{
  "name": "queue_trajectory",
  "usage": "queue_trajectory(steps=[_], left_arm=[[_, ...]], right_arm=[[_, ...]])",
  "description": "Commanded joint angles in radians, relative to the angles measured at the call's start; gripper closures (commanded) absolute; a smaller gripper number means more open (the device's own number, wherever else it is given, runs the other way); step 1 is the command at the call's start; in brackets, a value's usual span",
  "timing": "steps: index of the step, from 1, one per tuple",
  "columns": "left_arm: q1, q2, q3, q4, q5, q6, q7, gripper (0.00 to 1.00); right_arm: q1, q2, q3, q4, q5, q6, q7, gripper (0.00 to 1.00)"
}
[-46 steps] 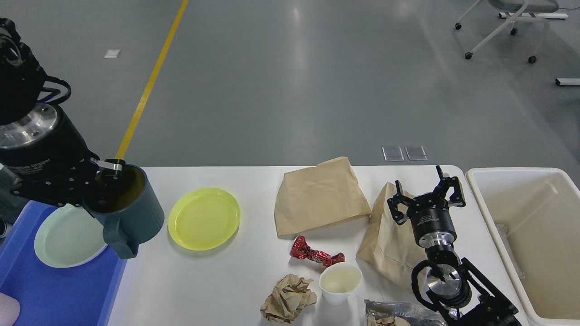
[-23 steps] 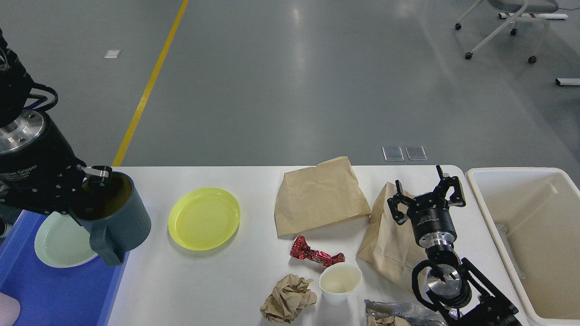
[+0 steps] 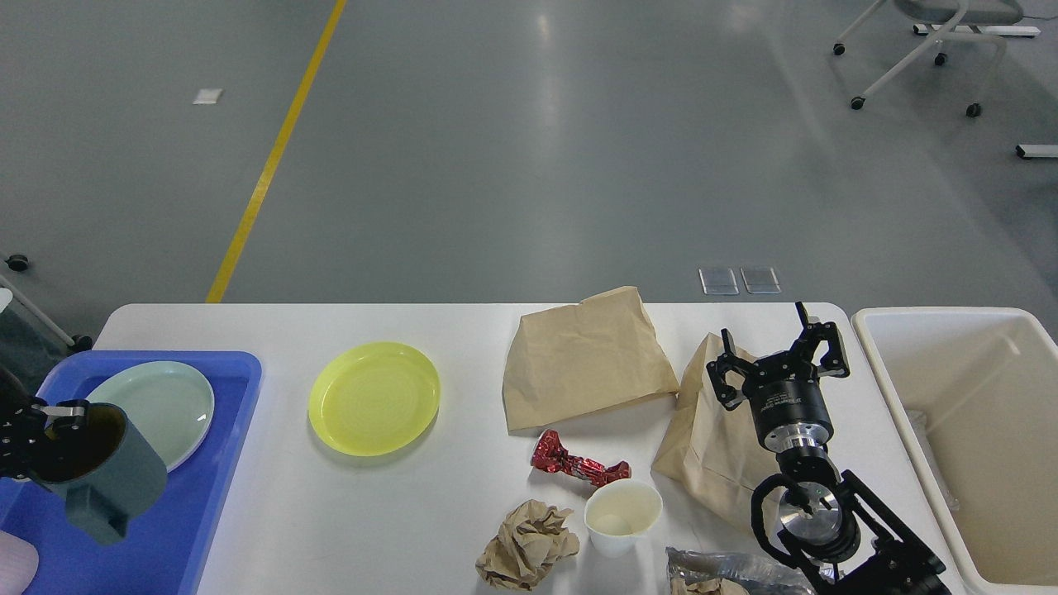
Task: Tidy desktop
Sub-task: 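Lower the teal mug into the blue tray and open the gripper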
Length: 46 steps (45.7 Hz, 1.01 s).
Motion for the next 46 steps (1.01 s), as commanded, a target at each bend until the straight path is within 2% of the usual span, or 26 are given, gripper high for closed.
queue_trajectory(steps=[1, 9, 21, 33, 46], left_arm=[[0.165, 0.047, -0.108, 0.077, 0.064, 0.029, -0.033, 1.0], [0.358, 0.044, -0.22, 0.172, 0.085, 0.079, -0.033, 1.0], [0.465, 0.037, -0.298, 0.249, 0.084, 0.098, -0.033, 0.99], [0.501, 0.036, -0.328, 0.252, 0.082, 0.113, -0.034, 0.99], [0.55, 0.036, -0.358, 0.252, 0.076, 0.19, -0.036, 0.95]], right_arm=[[0.0, 0.0, 0.0, 0.0, 0.0, 0.0, 0.0, 0.0], [0.0, 0.0, 0.0, 0.0, 0.0, 0.0, 0.0, 0.0], [0.0, 0.0, 0.0, 0.0, 0.0, 0.0, 0.0, 0.0], [0.002, 0.0, 0.0, 0.0, 0.0, 0.0, 0.0, 0.0], [0.0, 0.0, 0.0, 0.0, 0.0, -0.001, 0.0, 0.0]])
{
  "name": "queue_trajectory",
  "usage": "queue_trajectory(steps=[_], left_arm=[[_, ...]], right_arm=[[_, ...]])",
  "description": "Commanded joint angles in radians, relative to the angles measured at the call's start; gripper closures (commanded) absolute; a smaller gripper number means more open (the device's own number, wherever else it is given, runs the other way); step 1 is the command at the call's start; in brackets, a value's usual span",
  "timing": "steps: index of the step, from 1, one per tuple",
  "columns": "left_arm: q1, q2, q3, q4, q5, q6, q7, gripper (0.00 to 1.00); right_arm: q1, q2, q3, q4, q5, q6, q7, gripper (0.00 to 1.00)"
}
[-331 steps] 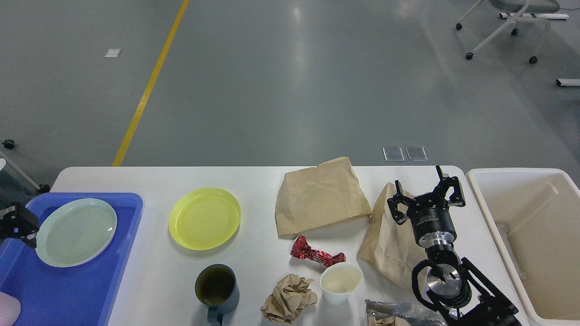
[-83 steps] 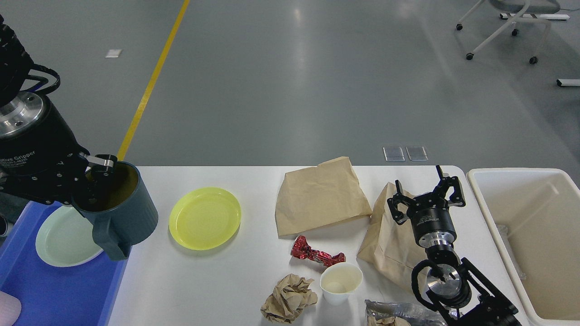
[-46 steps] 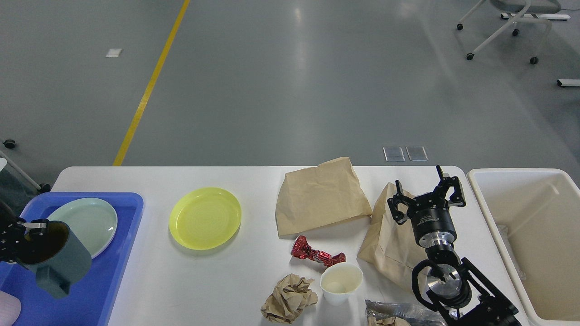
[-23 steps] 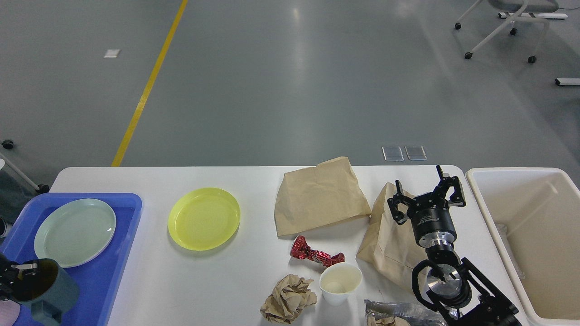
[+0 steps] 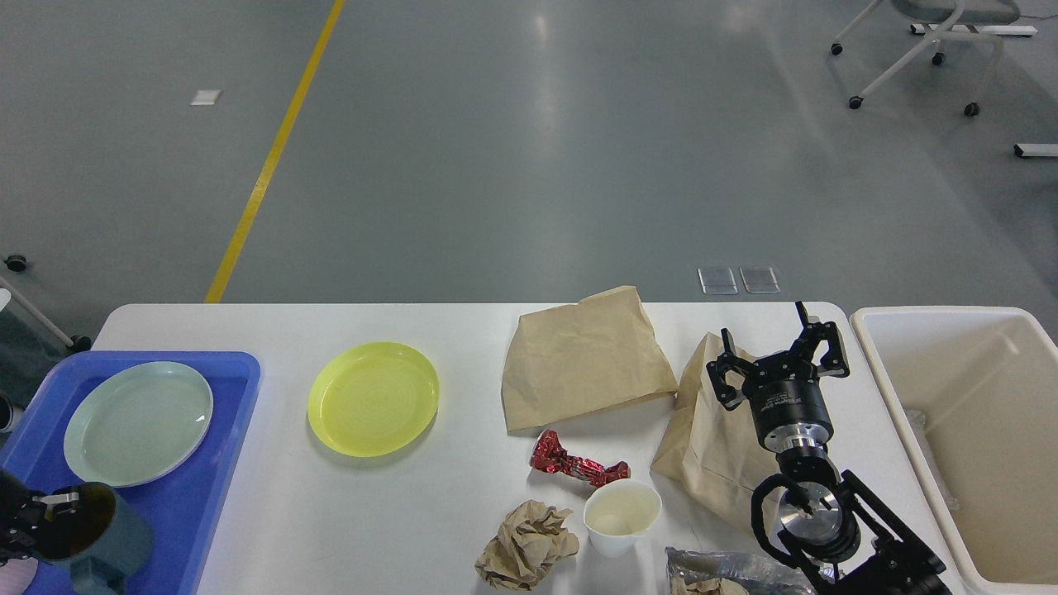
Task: Tidy desktop
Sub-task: 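Lower the teal mug into the blue tray and open the gripper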
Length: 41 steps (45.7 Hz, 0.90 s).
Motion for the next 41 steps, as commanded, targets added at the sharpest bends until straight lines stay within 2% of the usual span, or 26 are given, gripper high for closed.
queue_trajectory(steps=[1, 7, 10, 13, 14, 17, 21, 29, 31, 32, 36, 41], left_arm=[[0.033, 0.0, -0.03, 0.0, -0.004, 0.041, 0.0, 0.94], [0.06, 0.002, -0.064, 0.0, 0.001, 0.044, 0.0, 0.91], [0.061, 0.002, -0.065, 0.0, -0.002, 0.044, 0.0, 0.87], [0.061, 0.002, -0.065, 0.0, -0.001, 0.046, 0.001, 0.76], [0.06, 0.0, -0.065, 0.0, -0.01, 0.049, 0.001, 0.67], [0.06, -0.003, -0.065, -0.003, -0.016, 0.049, 0.0, 0.59], [0.055, -0.006, -0.065, -0.005, -0.016, 0.047, -0.002, 0.39], [0.026, 0.006, -0.046, -0.025, -0.014, 0.021, 0.001, 0.27], [0.004, 0.011, -0.029, -0.043, -0.014, 0.003, 0.003, 0.26], [-0.041, 0.024, 0.011, -0.06, -0.014, -0.035, 0.003, 0.25], [-0.155, 0.032, 0.105, -0.072, -0.014, -0.102, 0.004, 0.22], [-0.31, 0.029, 0.223, -0.107, -0.016, -0.174, 0.001, 0.1]], right_arm=[[0.0, 0.0, 0.0, 0.0, 0.0, 0.0, 0.0, 0.0], [0.0, 0.0, 0.0, 0.0, 0.0, 0.0, 0.0, 0.0], [0.0, 0.0, 0.0, 0.0, 0.0, 0.0, 0.0, 0.0], [0.0, 0.0, 0.0, 0.0, 0.0, 0.0, 0.0, 0.0], [0.0, 0.0, 0.0, 0.0, 0.0, 0.0, 0.0, 0.0], [0.0, 0.0, 0.0, 0.0, 0.0, 0.0, -0.001, 0.0], [0.0, 0.0, 0.0, 0.0, 0.0, 0.0, 0.0, 0.0], [0.0, 0.0, 0.0, 0.0, 0.0, 0.0, 0.0, 0.0], [0.0, 0.0, 0.0, 0.0, 0.0, 0.0, 0.0, 0.0], [0.0, 0.0, 0.0, 0.0, 0.0, 0.0, -0.001, 0.0], [0.0, 0.0, 0.0, 0.0, 0.0, 0.0, 0.0, 0.0], [0.0, 0.0, 0.0, 0.0, 0.0, 0.0, -0.001, 0.0]])
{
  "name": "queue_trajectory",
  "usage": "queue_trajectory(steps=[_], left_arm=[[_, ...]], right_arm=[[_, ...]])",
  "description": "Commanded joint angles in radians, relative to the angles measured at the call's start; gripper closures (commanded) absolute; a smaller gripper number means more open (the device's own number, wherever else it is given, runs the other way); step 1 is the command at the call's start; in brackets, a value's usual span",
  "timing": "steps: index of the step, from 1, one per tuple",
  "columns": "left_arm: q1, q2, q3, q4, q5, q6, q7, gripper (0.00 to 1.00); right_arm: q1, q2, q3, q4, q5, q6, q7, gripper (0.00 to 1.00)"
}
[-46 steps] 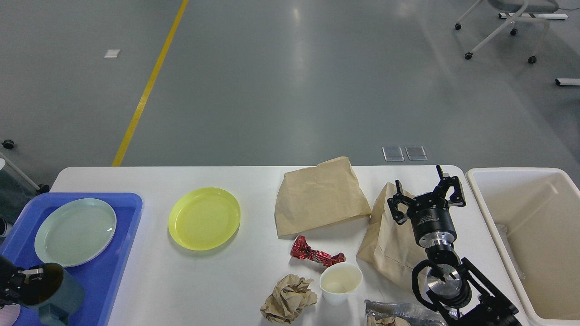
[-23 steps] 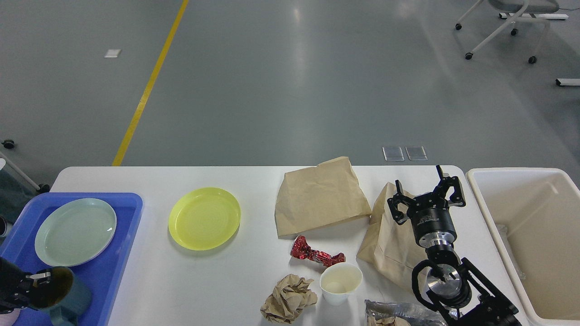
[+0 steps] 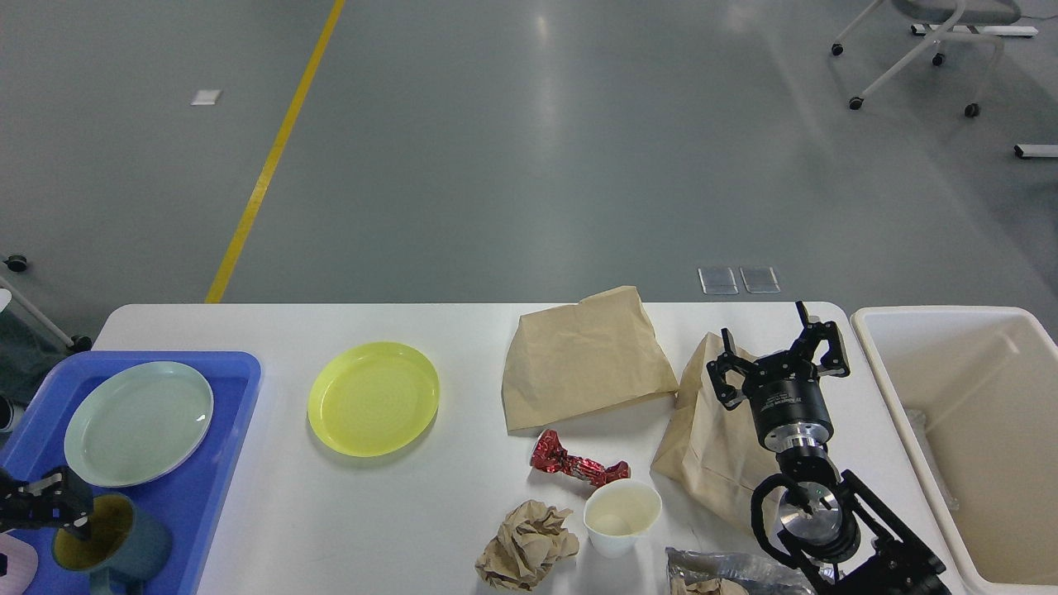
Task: Tidy desktop
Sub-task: 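Lower the teal mug into the blue tray and open the gripper, then raise the left gripper and move it toward the yellow plate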
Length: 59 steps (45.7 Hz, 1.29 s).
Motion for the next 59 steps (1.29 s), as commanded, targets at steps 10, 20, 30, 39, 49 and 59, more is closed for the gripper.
queue_trajectory(steps=[10, 20, 30, 39, 49, 59], left_arm=[[-0.456, -0.021, 0.283, -0.086, -0.001, -0.253, 0.007, 0.05], [-0.79, -0.241, 0.387, -0.248, -0.024, -0.3, 0.002, 0.04], [-1.022, -0.461, 0.402, -0.341, -0.23, -0.3, 0.007, 0.04], [-1.178, -0.603, 0.401, -0.445, -0.399, -0.3, 0.007, 0.04], [-1.313, -0.717, 0.405, -0.562, -0.567, -0.3, 0.001, 0.04], [-1.413, -0.754, 0.419, -0.618, -0.649, -0.3, 0.001, 0.04]], right_arm=[[0.0, 0.0, 0.0, 0.0, 0.0, 0.0, 0.0, 0.0], [0.0, 0.0, 0.0, 0.0, 0.0, 0.0, -0.001, 0.0], [0.0, 0.0, 0.0, 0.0, 0.0, 0.0, 0.0, 0.0], [0.0, 0.001, 0.0, 0.0, 0.0, 0.0, 0.0, 0.0], [0.0, 0.001, 0.0, 0.0, 0.0, 0.0, 0.0, 0.0], [0.0, 0.0, 0.0, 0.0, 0.0, 0.0, 0.0, 0.0]])
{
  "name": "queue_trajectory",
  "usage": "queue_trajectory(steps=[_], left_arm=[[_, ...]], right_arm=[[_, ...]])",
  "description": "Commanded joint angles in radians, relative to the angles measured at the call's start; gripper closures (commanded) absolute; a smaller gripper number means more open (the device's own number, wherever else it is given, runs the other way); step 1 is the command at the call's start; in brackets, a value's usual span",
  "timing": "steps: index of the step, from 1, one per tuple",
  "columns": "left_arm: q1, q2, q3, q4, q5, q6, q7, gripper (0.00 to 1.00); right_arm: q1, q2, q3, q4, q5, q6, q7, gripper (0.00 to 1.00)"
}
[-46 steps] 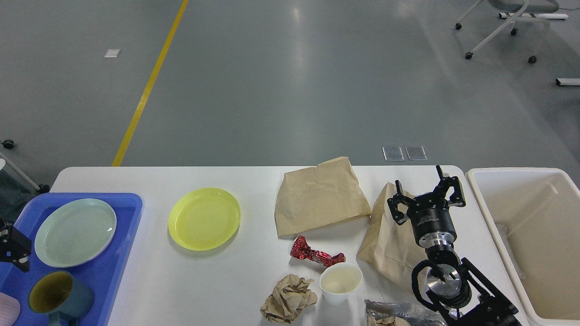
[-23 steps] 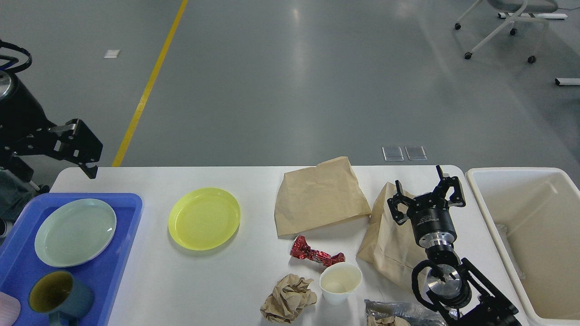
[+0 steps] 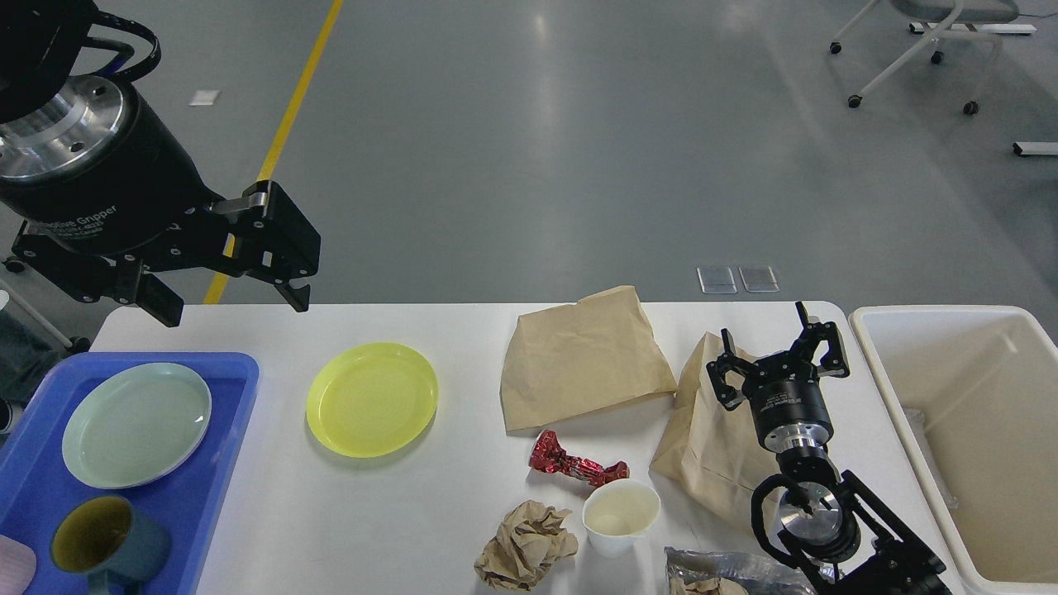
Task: Tidy desktop
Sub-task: 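Raise the left gripper and move it toward the yellow plate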
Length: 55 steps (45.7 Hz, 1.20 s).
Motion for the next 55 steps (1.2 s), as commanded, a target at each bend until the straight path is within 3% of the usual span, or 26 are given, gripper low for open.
queue_trajectory(steps=[1, 12, 22, 31, 36, 37, 44, 55], left_arm=[[-0.053, -0.036, 0.021, -0.029, -0.038, 0.0, 0.0, 0.04], [-0.018, -0.055, 0.039, -0.02, -0.046, 0.0, 0.006, 0.04], [0.109, -0.007, 0.039, 0.025, -0.028, 0.001, 0.009, 0.04], [0.289, 0.076, 0.015, 0.046, -0.035, 0.193, -0.008, 0.04], [0.448, 0.091, -0.053, 0.1, -0.038, 0.29, -0.005, 0.05], [0.529, 0.091, -0.076, 0.13, -0.037, 0.354, 0.0, 0.05], [0.72, 0.091, -0.114, 0.189, -0.035, 0.563, 0.006, 0.04], [0.961, 0.074, -0.173, 0.37, -0.028, 0.636, -0.006, 0.04]], right_arm=[[0.0, 0.0, 0.0, 0.0, 0.0, 0.0, 0.0, 0.0], [0.0, 0.0, 0.0, 0.0, 0.0, -0.001, 0.0, 0.0], [0.0, 0.0, 0.0, 0.0, 0.0, 0.0, 0.0, 0.0], [0.0, 0.0, 0.0, 0.0, 0.0, -0.001, 0.0, 0.0], [0.0, 0.0, 0.0, 0.0, 0.0, 0.0, 0.0, 0.0], [0.0, 0.0, 0.0, 0.0, 0.0, 0.0, 0.0, 0.0], [0.0, 0.0, 0.0, 0.0, 0.0, 0.0, 0.0, 0.0], [0.0, 0.0, 0.0, 0.0, 0.0, 0.0, 0.0, 0.0]])
